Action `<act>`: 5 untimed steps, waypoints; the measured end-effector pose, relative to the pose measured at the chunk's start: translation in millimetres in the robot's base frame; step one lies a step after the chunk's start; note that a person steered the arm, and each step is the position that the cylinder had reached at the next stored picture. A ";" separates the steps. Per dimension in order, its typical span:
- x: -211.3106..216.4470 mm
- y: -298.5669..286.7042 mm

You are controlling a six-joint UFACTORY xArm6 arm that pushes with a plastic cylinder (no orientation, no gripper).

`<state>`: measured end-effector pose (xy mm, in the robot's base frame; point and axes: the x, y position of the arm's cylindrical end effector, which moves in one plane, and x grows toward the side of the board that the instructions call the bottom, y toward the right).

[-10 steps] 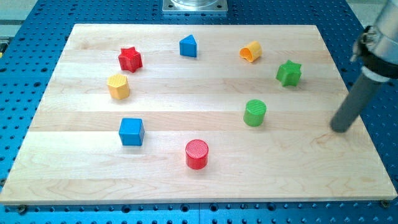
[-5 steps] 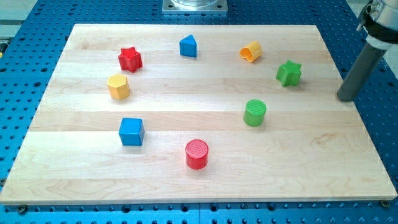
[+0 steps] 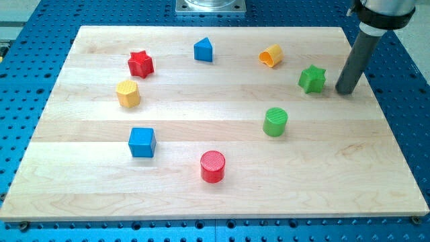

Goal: Push the green star slightly to the left

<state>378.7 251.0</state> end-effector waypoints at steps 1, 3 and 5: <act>-9.2 -18.8; 14.0 -80.8; 40.7 -22.6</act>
<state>419.4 228.4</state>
